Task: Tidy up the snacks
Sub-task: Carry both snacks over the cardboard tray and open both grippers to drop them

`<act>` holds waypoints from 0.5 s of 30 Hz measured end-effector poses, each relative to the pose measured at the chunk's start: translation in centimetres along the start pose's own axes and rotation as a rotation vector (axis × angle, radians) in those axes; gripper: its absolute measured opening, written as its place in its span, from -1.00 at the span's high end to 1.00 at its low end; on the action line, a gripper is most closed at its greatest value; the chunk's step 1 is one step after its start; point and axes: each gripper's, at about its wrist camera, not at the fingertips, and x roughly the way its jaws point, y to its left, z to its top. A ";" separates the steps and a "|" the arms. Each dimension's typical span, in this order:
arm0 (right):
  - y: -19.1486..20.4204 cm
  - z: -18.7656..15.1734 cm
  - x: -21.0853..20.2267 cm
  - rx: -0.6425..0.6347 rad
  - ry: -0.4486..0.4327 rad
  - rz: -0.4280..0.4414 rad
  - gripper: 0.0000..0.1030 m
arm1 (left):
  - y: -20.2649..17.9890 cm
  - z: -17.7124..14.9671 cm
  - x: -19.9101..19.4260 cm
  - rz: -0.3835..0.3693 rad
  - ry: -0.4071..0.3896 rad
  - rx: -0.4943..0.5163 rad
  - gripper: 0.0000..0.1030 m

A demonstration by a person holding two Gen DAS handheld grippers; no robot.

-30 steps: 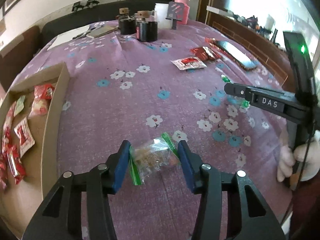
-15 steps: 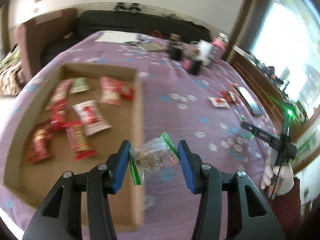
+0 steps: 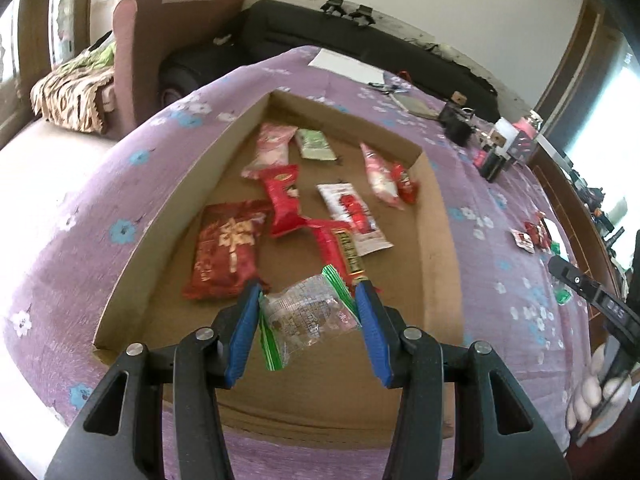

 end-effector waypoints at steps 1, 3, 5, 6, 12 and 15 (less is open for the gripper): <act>1.6 0.1 0.6 -0.025 0.010 0.020 0.62 | 0.2 0.0 0.2 0.001 0.005 -0.003 0.08; 4.7 0.2 1.8 -0.080 0.032 0.059 0.62 | 0.8 0.2 0.6 0.006 0.012 -0.012 0.08; 7.1 0.1 2.8 -0.127 0.048 0.077 0.62 | 1.5 0.3 0.7 0.009 0.021 -0.025 0.08; 8.4 0.0 3.4 -0.152 0.059 0.086 0.62 | 1.8 0.4 0.9 0.011 0.024 -0.028 0.08; 13.8 -0.6 6.9 -0.227 0.126 0.130 0.62 | 2.9 1.1 1.8 0.038 0.034 -0.052 0.03; 15.5 -0.9 8.4 -0.248 0.158 0.144 0.62 | 3.1 1.3 1.7 0.022 0.031 -0.071 -0.03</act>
